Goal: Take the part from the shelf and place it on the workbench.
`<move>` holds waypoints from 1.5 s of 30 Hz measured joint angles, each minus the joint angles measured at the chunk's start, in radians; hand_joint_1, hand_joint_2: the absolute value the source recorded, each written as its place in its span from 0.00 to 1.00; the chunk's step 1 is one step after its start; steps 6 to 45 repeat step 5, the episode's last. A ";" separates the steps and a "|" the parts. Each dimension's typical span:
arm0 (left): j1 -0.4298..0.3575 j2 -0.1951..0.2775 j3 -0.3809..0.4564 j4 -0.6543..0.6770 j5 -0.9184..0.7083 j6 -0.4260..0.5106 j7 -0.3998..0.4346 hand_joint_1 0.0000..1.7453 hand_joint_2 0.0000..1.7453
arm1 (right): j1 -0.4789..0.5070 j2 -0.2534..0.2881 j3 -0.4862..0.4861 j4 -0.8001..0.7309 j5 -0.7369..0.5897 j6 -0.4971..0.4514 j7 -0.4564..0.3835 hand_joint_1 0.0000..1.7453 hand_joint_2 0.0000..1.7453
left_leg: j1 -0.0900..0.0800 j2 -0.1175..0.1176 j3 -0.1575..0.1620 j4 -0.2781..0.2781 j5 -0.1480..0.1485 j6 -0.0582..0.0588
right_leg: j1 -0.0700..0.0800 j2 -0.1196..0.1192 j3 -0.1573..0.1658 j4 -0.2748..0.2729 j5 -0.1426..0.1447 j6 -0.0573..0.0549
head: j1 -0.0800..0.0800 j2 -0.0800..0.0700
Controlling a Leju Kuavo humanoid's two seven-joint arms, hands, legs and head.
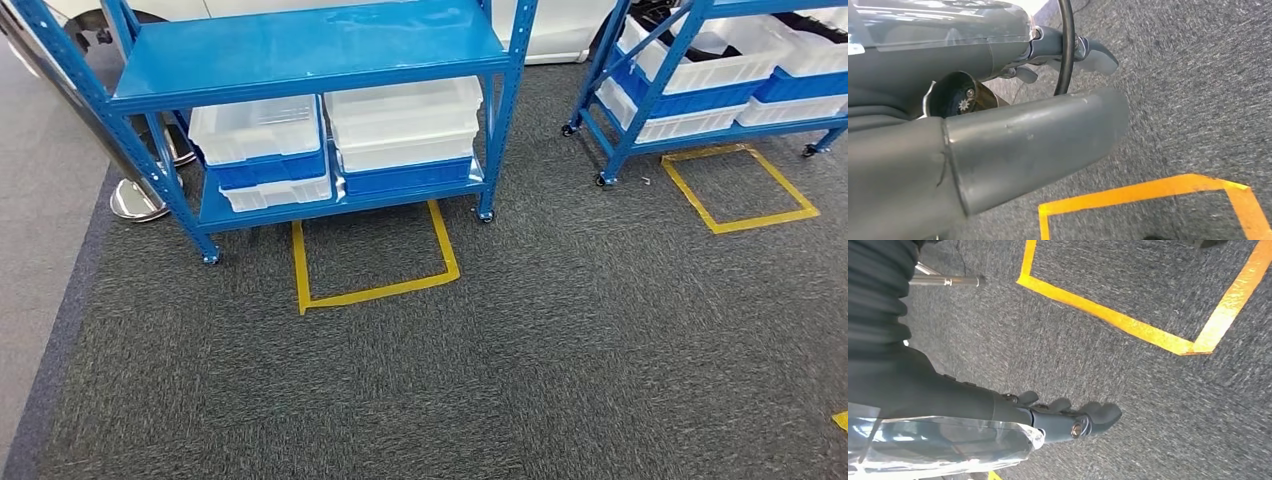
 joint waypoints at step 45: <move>0.001 -0.001 0.000 0.000 -0.007 -0.010 -0.013 0.00 1.00 | 0.002 0.000 -0.001 0.000 -0.035 0.004 0.017 0.00 1.00 | 0.002 -0.029 0.006 0.011 -0.011 -0.008 | -0.005 0.005 0.030 -0.116 0.117 0.002 | 0.000 0.000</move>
